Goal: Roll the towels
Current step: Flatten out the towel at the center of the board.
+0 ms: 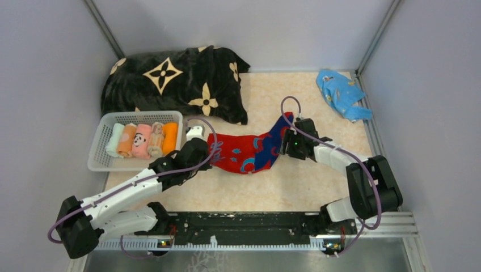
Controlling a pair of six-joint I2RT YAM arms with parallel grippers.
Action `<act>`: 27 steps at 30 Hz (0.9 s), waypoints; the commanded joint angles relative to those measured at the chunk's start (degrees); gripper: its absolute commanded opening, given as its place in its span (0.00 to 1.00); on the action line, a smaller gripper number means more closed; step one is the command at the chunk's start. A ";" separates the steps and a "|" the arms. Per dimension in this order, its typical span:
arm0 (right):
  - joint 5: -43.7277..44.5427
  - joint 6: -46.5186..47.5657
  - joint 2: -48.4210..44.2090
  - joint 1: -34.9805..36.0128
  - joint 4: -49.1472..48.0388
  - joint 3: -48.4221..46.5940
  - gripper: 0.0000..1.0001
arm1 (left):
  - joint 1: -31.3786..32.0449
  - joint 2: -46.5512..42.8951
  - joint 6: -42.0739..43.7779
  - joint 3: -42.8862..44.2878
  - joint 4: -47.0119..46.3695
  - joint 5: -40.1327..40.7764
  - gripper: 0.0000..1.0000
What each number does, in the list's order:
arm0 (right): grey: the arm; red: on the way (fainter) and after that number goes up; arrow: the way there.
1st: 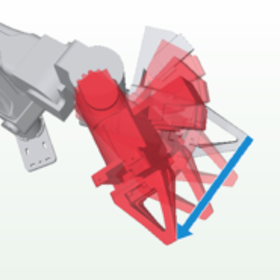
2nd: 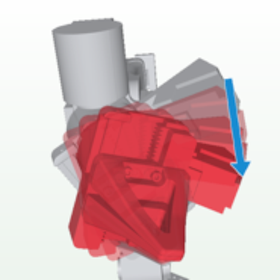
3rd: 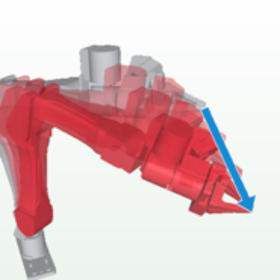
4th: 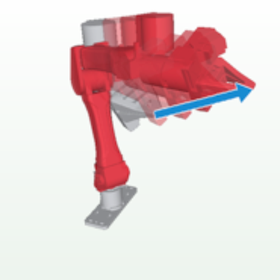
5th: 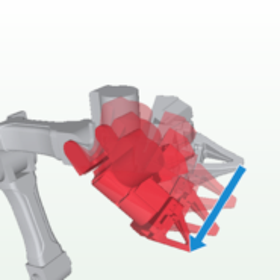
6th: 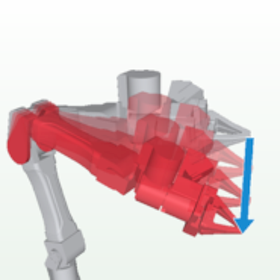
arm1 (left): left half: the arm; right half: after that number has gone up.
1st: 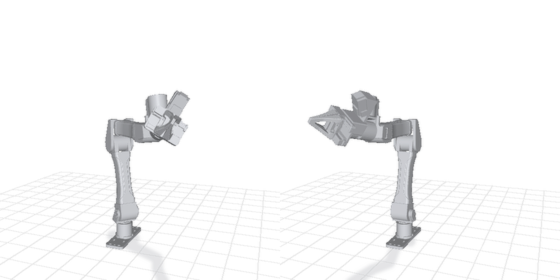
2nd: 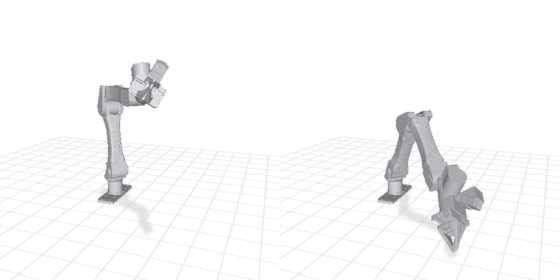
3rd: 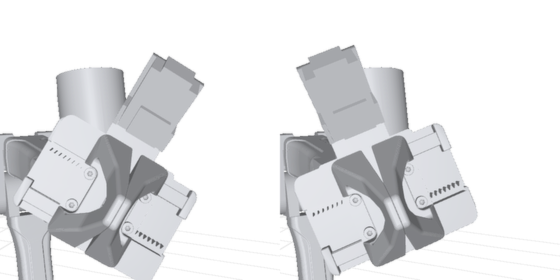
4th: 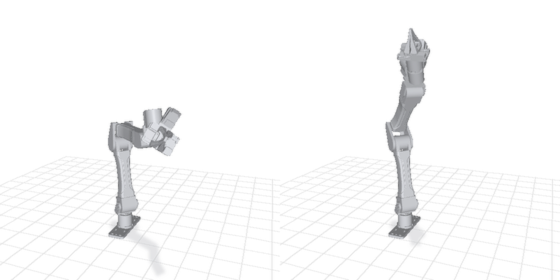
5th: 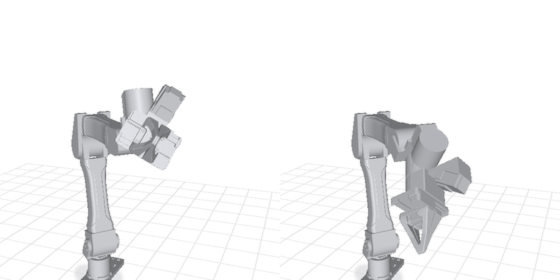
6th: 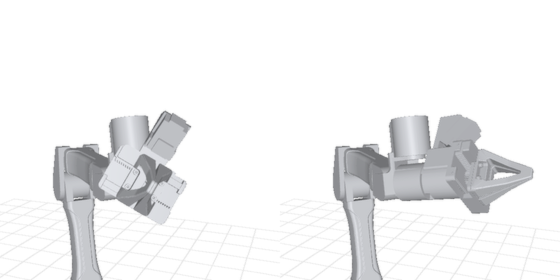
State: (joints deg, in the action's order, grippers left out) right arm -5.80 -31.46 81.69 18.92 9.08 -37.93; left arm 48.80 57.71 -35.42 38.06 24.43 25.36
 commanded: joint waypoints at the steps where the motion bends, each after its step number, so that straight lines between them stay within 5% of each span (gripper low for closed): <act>1: 6.03 2.38 -4.57 -0.87 7.31 -1.53 0.61 | -0.20 0.32 -1.87 -0.62 -5.05 -3.05 0.06; 8: -1.14 2.17 -6.28 -2.79 0.43 2.42 0.56 | -0.21 3.87 -1.50 -0.23 -7.62 -5.87 0.06; 19: -14.83 -3.13 6.38 -2.75 -14.82 0.54 0.49 | -0.74 2.25 -0.01 0.45 -6.76 -2.07 0.05; 23: -15.98 -3.17 10.15 -2.81 -12.85 -3.40 0.22 | -2.77 2.35 2.10 2.28 -7.40 -1.45 0.05; 25: -10.95 -1.26 8.87 -2.90 -5.74 -7.82 0.04 | -4.60 2.68 4.07 4.45 -8.20 -1.71 0.04; 27: -2.78 1.75 6.45 -3.01 4.31 -14.74 0.00 | -6.79 3.20 6.83 8.07 -8.37 -1.41 0.03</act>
State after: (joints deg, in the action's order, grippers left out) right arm -18.46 -33.63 91.46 16.32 1.56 -41.45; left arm 45.21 60.97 -33.58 39.53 18.52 22.52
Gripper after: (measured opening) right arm 0.030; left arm 0.046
